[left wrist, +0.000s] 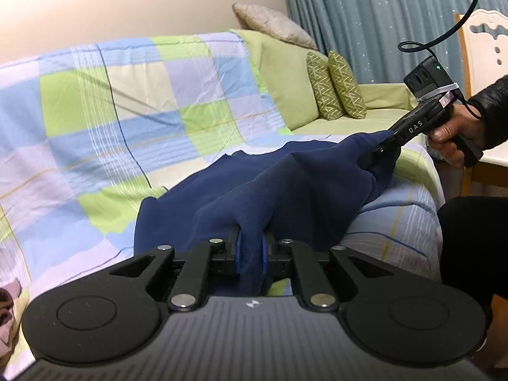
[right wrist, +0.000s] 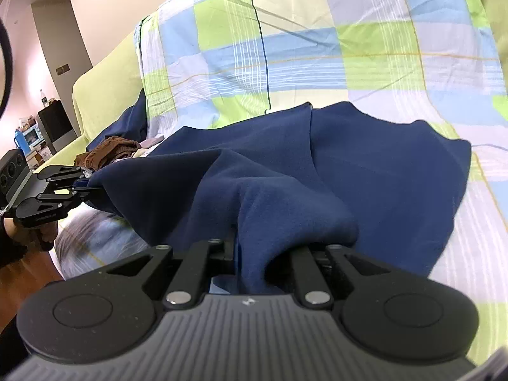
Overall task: Fold clothes
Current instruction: 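Lift and spread the navy cloth flat over the checked sheet with both grippers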
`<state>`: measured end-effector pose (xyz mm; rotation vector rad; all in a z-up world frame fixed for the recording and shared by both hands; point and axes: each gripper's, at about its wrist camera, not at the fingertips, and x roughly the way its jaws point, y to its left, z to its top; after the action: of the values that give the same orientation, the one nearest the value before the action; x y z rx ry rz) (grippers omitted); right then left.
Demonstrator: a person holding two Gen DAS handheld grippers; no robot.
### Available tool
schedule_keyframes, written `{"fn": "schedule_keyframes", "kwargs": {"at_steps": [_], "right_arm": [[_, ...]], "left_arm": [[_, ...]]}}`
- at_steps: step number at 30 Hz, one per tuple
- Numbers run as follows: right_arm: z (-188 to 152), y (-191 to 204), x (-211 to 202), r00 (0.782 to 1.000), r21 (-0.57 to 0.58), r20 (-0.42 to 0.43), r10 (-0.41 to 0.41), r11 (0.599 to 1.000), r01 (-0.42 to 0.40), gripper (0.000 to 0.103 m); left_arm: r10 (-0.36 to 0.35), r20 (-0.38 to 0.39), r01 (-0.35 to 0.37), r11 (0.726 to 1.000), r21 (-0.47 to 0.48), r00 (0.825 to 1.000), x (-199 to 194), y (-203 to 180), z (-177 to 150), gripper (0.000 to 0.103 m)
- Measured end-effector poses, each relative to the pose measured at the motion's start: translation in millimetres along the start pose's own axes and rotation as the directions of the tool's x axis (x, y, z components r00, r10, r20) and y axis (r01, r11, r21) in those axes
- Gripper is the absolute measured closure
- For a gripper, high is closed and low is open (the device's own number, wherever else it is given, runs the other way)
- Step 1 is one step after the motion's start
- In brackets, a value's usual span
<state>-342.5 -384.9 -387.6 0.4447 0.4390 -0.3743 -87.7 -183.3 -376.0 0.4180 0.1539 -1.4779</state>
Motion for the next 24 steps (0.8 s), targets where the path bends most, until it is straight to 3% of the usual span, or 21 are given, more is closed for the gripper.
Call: {"fn": "schedule_keyframes", "kwargs": {"at_steps": [3,8,13,16,19,23,24], "right_arm": [[-3,6,-3,1.000,0.034,-0.017,-0.021,0.999,0.022,0.094],[2,24,-14,0.999,-0.029,-0.001,-0.048,0.998,0.048,0.094],[-21,65,-39,0.999,-0.071,-0.031,0.013,0.997,-0.015,0.095],[-41,99,-50,0.995,-0.130,-0.090,0.037,0.990,-0.049,0.094],[-57,116,-54,0.994,-0.152,-0.097,0.048,0.986,-0.063,0.094],[-69,146,-58,0.995,-0.154,-0.056,0.079,0.984,-0.087,0.094],[-70,152,-58,0.995,-0.158,-0.048,0.089,0.983,-0.096,0.094]], "left_arm": [[0.009,-0.006,-0.009,1.000,0.003,1.000,-3,3,12,0.092],[0.032,-0.042,-0.031,0.999,0.022,0.999,-11,-2,23,0.092],[0.091,-0.135,-0.089,0.996,0.018,0.987,-42,-30,34,0.086],[0.127,-0.136,-0.131,0.991,-0.024,0.983,-70,-45,43,0.085],[0.162,-0.128,-0.171,0.983,-0.067,0.978,-90,-55,53,0.084],[0.202,-0.120,-0.215,0.970,-0.110,0.972,-111,-73,76,0.063],[0.212,-0.114,-0.224,0.969,-0.106,0.971,-114,-77,82,0.062]]}}
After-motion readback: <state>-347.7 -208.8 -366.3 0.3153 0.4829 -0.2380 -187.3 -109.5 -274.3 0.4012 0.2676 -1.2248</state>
